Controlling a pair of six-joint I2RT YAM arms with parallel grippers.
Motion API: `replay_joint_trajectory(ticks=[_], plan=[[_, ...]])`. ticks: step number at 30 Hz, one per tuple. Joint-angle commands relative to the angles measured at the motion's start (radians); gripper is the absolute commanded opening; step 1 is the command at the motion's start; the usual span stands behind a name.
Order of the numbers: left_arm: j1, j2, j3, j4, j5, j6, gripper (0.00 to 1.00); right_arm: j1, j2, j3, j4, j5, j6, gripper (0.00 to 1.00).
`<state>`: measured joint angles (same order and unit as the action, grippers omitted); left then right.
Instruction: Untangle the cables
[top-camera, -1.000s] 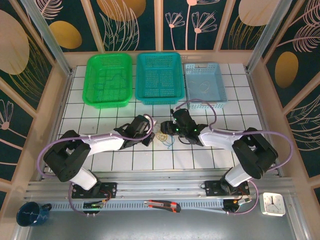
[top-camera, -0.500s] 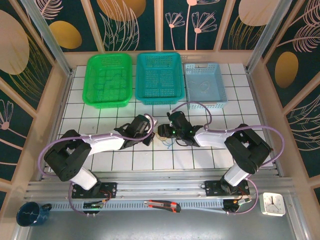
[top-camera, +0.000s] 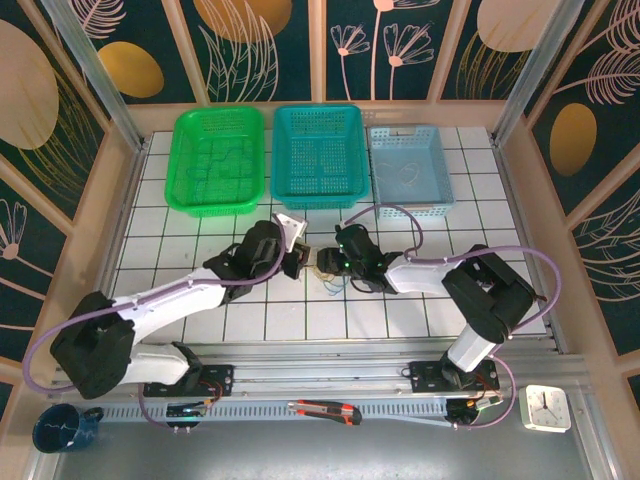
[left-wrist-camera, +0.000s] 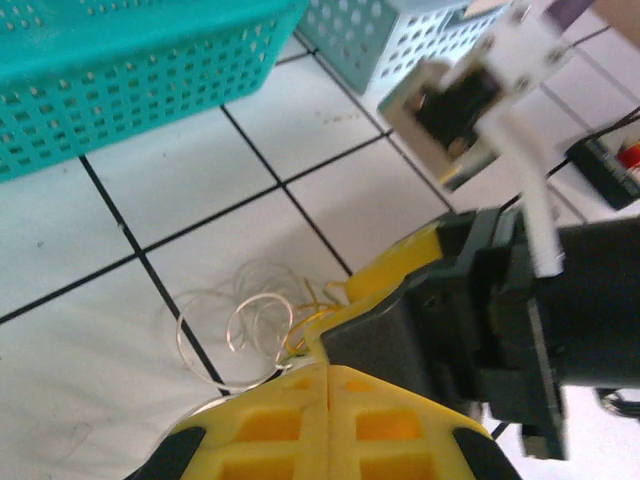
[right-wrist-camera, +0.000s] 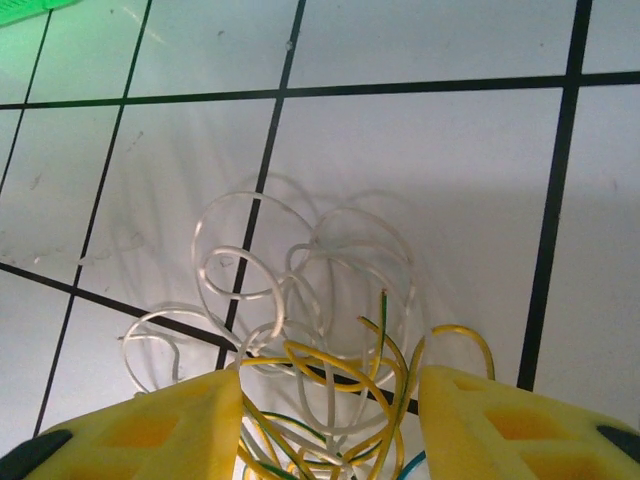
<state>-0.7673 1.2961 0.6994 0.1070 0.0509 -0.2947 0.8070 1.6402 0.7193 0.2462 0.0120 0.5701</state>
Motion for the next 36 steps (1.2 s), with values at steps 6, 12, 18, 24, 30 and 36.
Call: replay_joint_trajectory(ticks=[6, 12, 18, 24, 30, 36], plan=[[-0.006, -0.076, 0.034, 0.056, -0.021, -0.054, 0.00, 0.007, -0.003, -0.050, 0.022, 0.046, 0.028, 0.50], [-0.005, 0.006, 0.009, -0.009, -0.011, 0.011, 0.42, 0.008, -0.012, -0.047, 0.018, 0.051, 0.018, 0.49], [-0.005, 0.075, -0.036, -0.055, 0.014, 0.055, 0.53, 0.005, 0.002, -0.044, 0.022, 0.046, 0.012, 0.50], [-0.007, 0.142, -0.048, -0.061, 0.067, 0.064, 0.54, 0.006, 0.004, -0.046, 0.025, 0.046, 0.011, 0.50], [-0.007, 0.215, -0.029, -0.050, 0.089, 0.075, 0.50, 0.006, 0.005, -0.046, 0.027, 0.046, 0.011, 0.50], [-0.005, 0.281, -0.001, -0.040, 0.078, 0.089, 0.45, 0.006, 0.006, -0.044, 0.028, 0.046, 0.012, 0.50]])
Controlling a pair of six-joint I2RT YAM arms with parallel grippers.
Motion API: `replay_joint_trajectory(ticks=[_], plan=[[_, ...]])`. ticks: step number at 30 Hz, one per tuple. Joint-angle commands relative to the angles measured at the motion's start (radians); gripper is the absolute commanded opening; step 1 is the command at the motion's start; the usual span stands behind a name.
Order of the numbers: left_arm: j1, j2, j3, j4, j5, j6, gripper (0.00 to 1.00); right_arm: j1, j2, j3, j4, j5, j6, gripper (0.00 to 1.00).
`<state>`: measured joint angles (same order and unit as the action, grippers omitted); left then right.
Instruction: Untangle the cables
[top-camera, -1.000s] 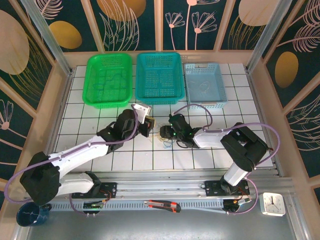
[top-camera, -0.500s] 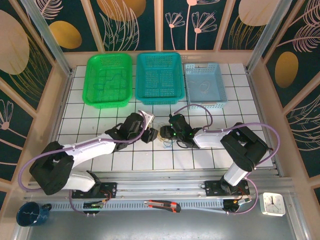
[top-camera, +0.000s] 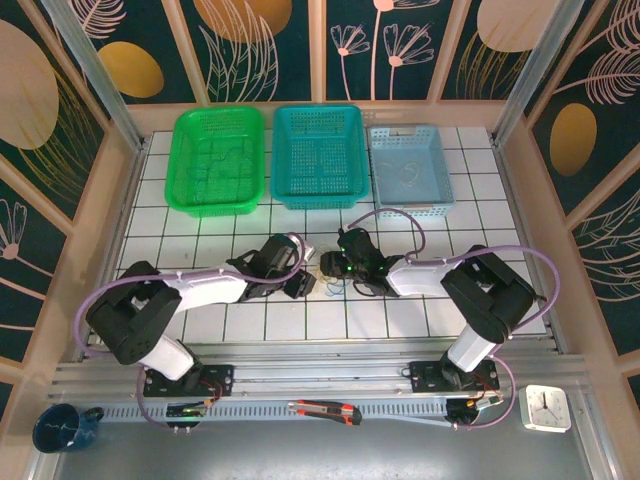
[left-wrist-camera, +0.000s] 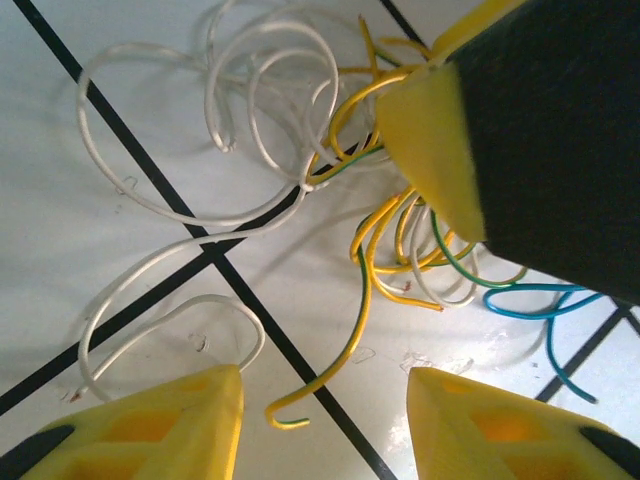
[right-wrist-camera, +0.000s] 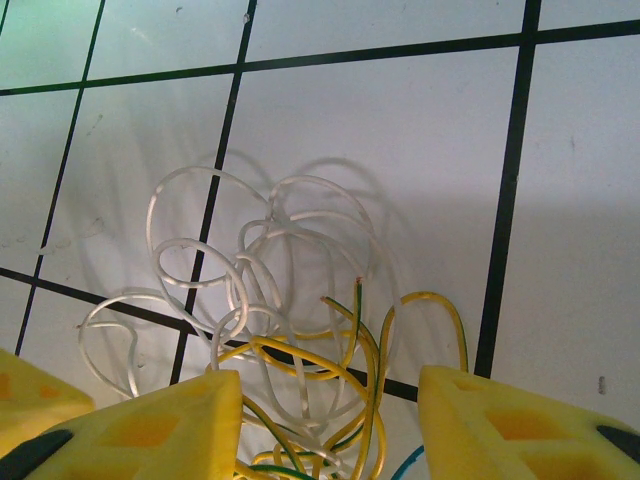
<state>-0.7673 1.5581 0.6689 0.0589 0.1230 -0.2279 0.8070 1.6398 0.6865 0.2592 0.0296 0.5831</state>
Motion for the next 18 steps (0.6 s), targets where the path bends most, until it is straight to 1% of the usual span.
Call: replay_joint_trajectory(ticks=[1, 9, 11, 15, 16, 18], plan=[[-0.006, 0.027, 0.032, 0.011, 0.004, 0.024, 0.44, 0.006, 0.006, -0.012, 0.014, 0.027, 0.000, 0.50], [-0.007, 0.057, 0.038, 0.049, 0.000, 0.019, 0.31, 0.006, 0.006, -0.010, 0.012, 0.029, -0.002, 0.49], [-0.006, 0.062, 0.040, 0.053, 0.001, 0.018, 0.24, 0.005, 0.006, -0.010, 0.011, 0.029, -0.002, 0.50], [-0.007, 0.043, 0.046, 0.044, -0.003, 0.015, 0.02, 0.006, 0.006, -0.010, 0.012, 0.027, -0.003, 0.49], [-0.006, 0.031, 0.047, 0.040, -0.008, 0.013, 0.00, 0.005, 0.005, -0.010, 0.012, 0.028, -0.001, 0.49], [-0.006, 0.000, 0.051, 0.029, -0.015, 0.006, 0.00, 0.006, 0.004, -0.009, 0.012, 0.029, -0.002, 0.50]])
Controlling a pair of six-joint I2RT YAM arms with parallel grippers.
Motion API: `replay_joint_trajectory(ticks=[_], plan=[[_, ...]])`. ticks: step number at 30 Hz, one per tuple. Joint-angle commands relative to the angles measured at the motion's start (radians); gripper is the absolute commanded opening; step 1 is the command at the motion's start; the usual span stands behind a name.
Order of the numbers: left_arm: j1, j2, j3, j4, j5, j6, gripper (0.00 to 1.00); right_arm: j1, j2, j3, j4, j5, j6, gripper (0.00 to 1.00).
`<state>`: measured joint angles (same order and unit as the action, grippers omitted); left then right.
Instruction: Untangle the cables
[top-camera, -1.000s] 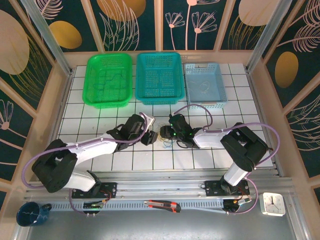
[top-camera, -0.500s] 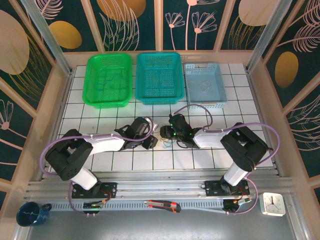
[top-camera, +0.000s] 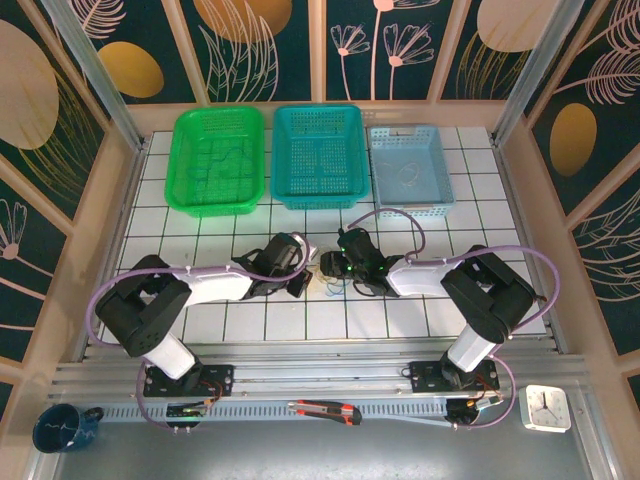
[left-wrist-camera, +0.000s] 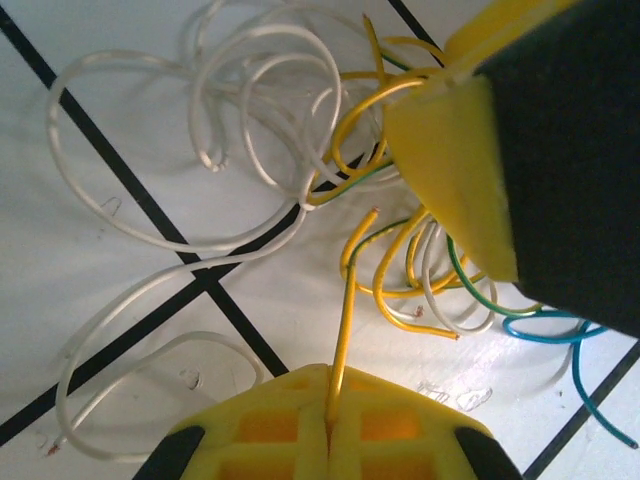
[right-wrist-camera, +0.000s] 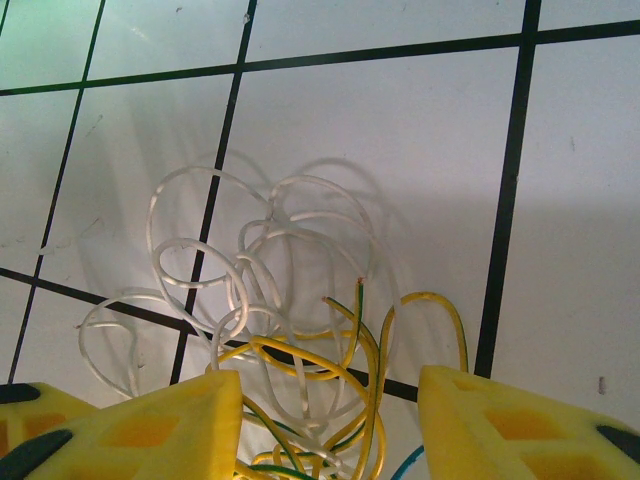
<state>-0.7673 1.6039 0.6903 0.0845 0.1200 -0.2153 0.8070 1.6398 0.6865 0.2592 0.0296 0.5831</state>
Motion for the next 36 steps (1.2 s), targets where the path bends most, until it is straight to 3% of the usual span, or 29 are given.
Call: replay_joint_trajectory(ticks=[1, 17, 25, 36], plan=[[-0.006, -0.064, 0.035, -0.005, -0.016, -0.011, 0.00, 0.004, 0.006, -0.008, 0.013, 0.030, -0.002, 0.49], [-0.005, -0.347, 0.152, -0.011, 0.010, -0.122, 0.00, 0.001, 0.020, -0.031, 0.020, 0.031, 0.004, 0.50], [-0.006, -0.368, 0.208, -0.013, 0.013, -0.135, 0.00, -0.003, -0.037, -0.041, -0.005, 0.037, -0.016, 0.49], [-0.006, -0.326, 0.151, 0.014, -0.004, -0.147, 0.00, -0.062, -0.274, -0.074, -0.130, 0.068, -0.087, 0.50]])
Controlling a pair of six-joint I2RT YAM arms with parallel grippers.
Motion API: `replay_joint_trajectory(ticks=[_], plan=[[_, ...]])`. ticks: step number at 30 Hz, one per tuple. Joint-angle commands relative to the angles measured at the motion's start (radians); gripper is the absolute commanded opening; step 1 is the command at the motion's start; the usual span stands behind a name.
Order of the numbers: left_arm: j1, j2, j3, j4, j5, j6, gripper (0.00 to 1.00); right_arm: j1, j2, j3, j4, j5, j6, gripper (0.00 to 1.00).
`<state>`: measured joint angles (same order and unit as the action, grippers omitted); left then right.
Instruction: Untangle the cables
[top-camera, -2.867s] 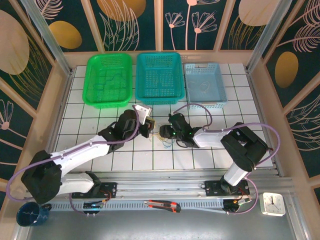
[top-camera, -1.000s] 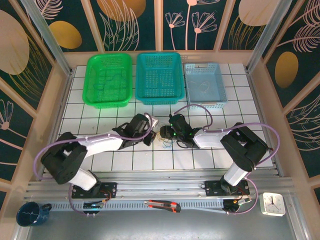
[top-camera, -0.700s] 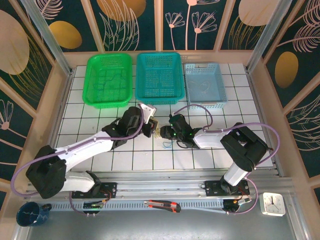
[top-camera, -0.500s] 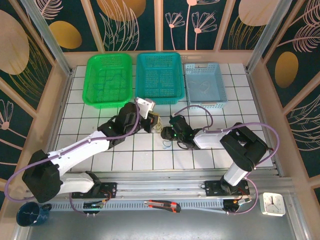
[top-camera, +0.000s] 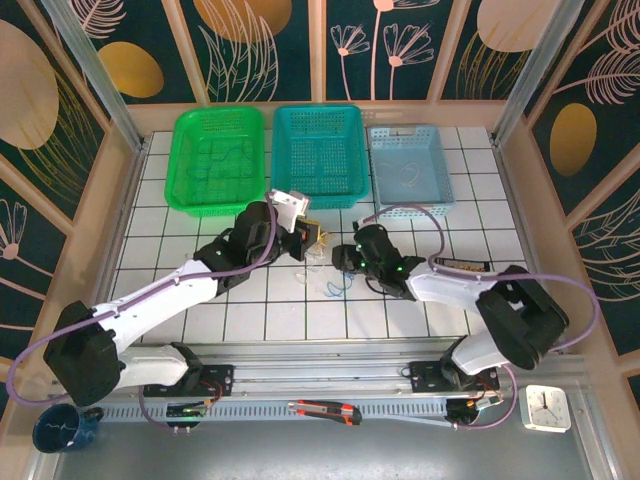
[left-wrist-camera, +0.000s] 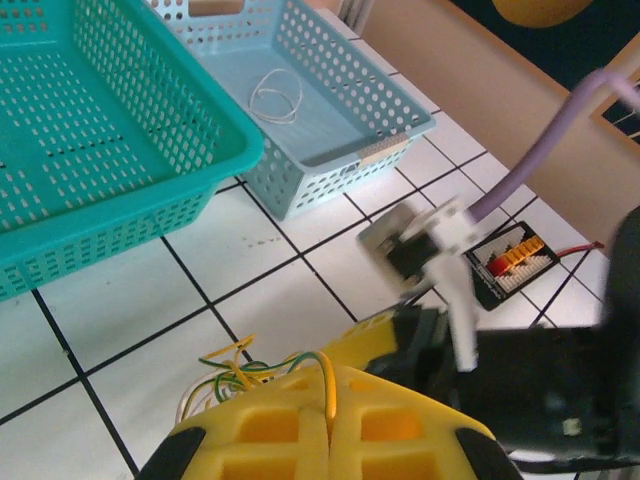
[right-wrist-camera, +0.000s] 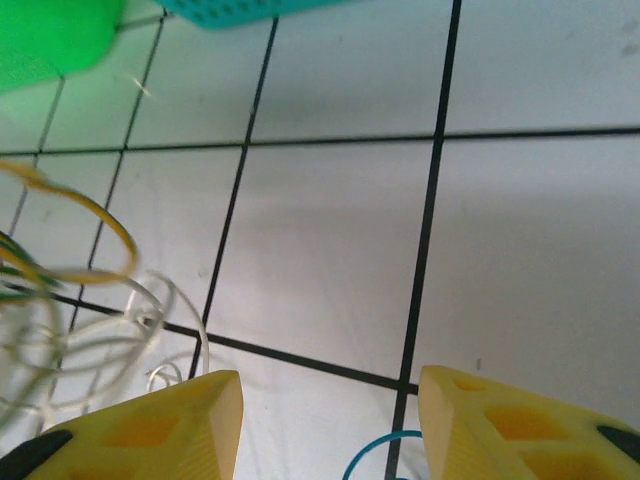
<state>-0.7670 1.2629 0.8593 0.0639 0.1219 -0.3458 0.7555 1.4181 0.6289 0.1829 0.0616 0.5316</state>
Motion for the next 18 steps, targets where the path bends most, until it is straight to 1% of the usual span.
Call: replay_joint_trajectory(ticks=[1, 5, 9, 10, 12, 15, 18], plan=[[-0.006, 0.021, -0.018, 0.036, -0.005, -0.016, 0.00, -0.012, -0.077, -0.021, -0.059, 0.037, -0.045, 0.50], [-0.005, 0.035, -0.018, 0.039, 0.003, -0.017, 0.00, -0.011, -0.172, -0.045, -0.018, -0.022, -0.095, 0.50], [-0.006, 0.053, -0.005, 0.039, 0.019, -0.022, 0.00, 0.000, -0.284, -0.112, 0.117, -0.120, -0.182, 0.50], [-0.005, 0.058, 0.000, 0.039, 0.026, -0.023, 0.00, 0.001, -0.307, -0.128, 0.147, -0.137, -0.195, 0.52], [-0.006, 0.068, 0.007, 0.039, 0.037, -0.029, 0.00, 0.001, -0.337, -0.151, 0.199, -0.168, -0.215, 0.54], [-0.006, 0.080, 0.020, 0.043, 0.058, -0.040, 0.00, 0.008, -0.350, -0.164, 0.249, -0.199, -0.241, 0.55], [-0.005, 0.086, 0.032, 0.049, 0.078, -0.052, 0.00, 0.017, -0.330, -0.157, 0.287, -0.207, -0.260, 0.55]])
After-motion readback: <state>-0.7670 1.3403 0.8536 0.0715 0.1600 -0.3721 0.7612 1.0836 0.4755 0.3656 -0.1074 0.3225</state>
